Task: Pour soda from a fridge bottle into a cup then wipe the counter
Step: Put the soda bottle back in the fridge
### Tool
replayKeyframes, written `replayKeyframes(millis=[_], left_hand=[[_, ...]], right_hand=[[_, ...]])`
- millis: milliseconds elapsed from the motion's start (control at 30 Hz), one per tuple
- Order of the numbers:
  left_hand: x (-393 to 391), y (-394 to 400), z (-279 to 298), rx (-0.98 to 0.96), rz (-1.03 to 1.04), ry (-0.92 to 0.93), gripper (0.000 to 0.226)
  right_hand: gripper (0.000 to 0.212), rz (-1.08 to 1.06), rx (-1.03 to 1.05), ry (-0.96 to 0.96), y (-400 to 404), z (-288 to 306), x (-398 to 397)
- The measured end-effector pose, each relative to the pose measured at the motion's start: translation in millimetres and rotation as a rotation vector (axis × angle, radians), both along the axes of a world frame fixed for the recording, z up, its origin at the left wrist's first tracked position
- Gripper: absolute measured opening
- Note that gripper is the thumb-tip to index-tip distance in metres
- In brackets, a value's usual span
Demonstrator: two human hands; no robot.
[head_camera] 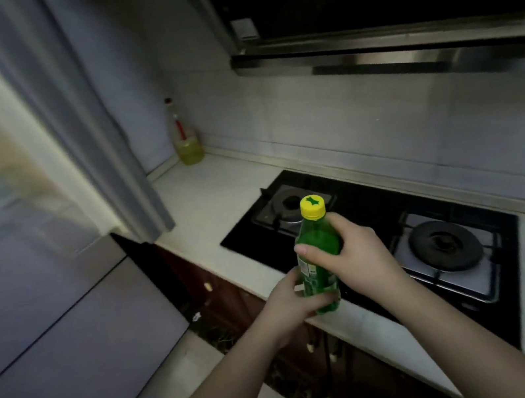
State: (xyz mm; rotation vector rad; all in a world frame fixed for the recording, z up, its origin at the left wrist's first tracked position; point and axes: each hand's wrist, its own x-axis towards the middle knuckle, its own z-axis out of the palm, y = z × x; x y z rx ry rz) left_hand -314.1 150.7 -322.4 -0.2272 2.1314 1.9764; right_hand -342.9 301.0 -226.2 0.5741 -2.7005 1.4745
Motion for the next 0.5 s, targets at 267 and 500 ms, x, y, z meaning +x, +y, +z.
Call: replayKeyframes(millis=[267, 500], left_hand=[[80, -99, 14, -0.021, 0.183, 0.052, 0.06], [136, -181, 36, -0.04, 0.309, 0.063, 0.07]], right_hand=[[0.049, 0.166, -0.019, 0.029, -105, 13, 56], [0.051, 0.296, -0.059, 0.049, -190, 30, 95]])
